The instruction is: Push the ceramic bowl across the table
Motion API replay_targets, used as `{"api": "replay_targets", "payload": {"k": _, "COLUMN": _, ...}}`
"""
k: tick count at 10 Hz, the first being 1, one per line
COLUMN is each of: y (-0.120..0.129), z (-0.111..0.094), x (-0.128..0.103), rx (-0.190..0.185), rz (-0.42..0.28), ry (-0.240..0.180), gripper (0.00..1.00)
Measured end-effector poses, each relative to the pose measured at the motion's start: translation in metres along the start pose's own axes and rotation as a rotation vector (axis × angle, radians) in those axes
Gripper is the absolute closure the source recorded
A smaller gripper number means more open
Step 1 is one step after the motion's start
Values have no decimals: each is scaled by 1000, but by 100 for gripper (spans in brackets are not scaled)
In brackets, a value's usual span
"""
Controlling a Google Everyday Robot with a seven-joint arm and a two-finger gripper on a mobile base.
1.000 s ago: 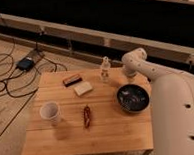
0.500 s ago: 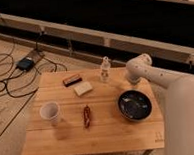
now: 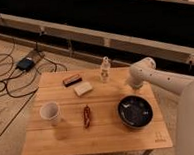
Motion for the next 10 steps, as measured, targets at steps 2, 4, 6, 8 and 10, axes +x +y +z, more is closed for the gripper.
{"api": "replay_targets", "payload": {"k": 2, "y": 7, "z": -5, "x": -9, "rx": -4, "rz": 1, "ry": -39, "gripper": 39}}
{"api": "replay_targets", "payload": {"k": 4, "y": 13, "z": -12, "x": -15, "rx": -2, "rz": 5, "ry": -78, "gripper": 39}}
{"api": "replay_targets", "payload": {"k": 6, "y": 8, "z": -28, "x": -20, "rx": 20, "rz": -8, "ry": -115, "gripper": 39}}
{"api": "replay_targets", "payload": {"k": 8, "y": -20, "z": -63, "x": -21, "rx": 91, "rz": -53, "ry": -121, "gripper": 39}}
{"api": "replay_targets", "payload": {"k": 10, "y": -36, "z": -81, "x": -21, "rx": 128, "rz": -87, "ry": -108, "gripper": 39}}
